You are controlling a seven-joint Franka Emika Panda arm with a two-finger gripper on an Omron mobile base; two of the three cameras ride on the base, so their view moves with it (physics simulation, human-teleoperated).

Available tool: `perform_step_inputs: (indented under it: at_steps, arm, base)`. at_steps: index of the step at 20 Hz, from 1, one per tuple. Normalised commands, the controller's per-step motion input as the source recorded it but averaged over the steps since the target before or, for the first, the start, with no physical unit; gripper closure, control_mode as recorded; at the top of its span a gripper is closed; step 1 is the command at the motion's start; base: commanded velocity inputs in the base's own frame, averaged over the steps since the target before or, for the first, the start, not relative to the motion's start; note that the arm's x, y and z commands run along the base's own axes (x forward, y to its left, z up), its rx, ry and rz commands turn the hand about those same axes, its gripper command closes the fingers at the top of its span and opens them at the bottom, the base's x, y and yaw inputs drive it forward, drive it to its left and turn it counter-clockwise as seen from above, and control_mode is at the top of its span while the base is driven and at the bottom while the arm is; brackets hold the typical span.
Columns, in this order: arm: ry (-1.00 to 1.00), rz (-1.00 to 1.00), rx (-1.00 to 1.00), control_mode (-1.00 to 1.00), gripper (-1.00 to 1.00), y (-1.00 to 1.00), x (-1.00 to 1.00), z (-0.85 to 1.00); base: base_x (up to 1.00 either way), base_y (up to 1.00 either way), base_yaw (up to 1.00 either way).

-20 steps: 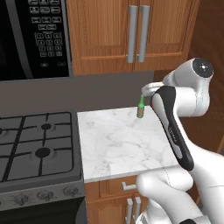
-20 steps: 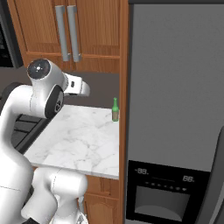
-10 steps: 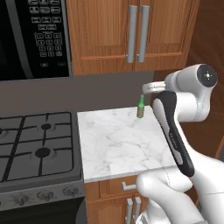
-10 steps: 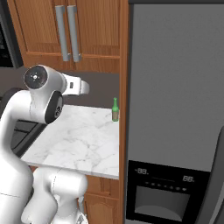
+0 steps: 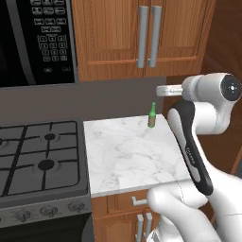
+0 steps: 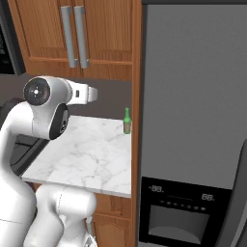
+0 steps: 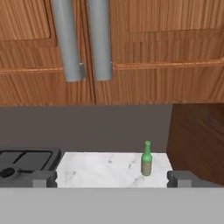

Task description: Pick the bar soap and sponge from the cabinet and place them on the counter.

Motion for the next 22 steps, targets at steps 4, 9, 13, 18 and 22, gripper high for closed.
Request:
perform_step_inputs:
  at_steps: [4,9,13,18,22]
  arm:
    - [-0.15,0.00,0.01,-1.00,-1.00,0.00,-0.07,0.17]
    - [-0.18,0.00,0.00,-1.00,-1.00,0.00,-0.07,0.06]
    - [-0.19,0.00,0.00,-1.00,-1.00,0.00,-0.01,0.03]
    - [-0.19,0.00,0.00,-1.00,-1.00,0.00,-0.10,0.16]
    - [-0.18,0.00,0.00,-1.00,-1.00,0.00,-0.07,0.21]
  base:
    - [0.00,0.00,0.00]
    - [0.00,0.00,0.00]
    - [0.00,0.00,0.00]
    - [0.00,0.00,0.00]
    - [0.00,0.00,0.00]
